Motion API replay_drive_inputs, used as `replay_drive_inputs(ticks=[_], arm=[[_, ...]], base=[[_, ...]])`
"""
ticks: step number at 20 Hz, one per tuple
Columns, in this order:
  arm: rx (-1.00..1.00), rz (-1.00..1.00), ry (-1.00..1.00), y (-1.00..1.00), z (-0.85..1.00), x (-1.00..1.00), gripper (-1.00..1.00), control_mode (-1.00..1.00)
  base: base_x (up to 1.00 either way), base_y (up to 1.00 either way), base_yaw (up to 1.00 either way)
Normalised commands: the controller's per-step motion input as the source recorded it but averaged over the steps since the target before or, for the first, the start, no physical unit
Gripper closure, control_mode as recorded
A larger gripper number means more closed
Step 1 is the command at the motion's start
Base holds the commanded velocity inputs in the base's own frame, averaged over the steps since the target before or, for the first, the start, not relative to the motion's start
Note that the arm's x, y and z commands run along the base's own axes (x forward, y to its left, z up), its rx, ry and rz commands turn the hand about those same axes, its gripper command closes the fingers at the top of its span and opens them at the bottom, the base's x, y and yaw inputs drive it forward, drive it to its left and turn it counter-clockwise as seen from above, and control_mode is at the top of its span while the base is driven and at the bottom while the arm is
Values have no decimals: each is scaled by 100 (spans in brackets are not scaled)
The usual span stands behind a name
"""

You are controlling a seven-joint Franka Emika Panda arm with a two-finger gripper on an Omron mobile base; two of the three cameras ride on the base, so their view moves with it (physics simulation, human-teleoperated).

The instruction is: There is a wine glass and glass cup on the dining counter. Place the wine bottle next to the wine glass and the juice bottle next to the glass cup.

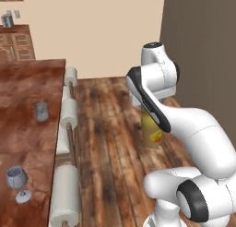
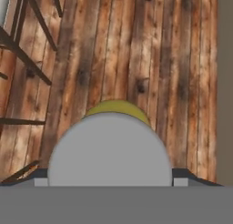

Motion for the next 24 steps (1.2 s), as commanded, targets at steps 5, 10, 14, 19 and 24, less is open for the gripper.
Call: replay_drive_inputs(ticks=[5,10,14,19,24], arm=[[0,0,0,0,0,0,100,100],[0,0,0,0,0,0,100,100],[0,0,0,0,0,0,100,100],[0,0,0,0,0,0,100,100],[0,0,0,0,0,0,100,100]], base=[[67,-17,30],[65,-17,32],[64,-18,33],[60,-19,35],[55,-22,36]])
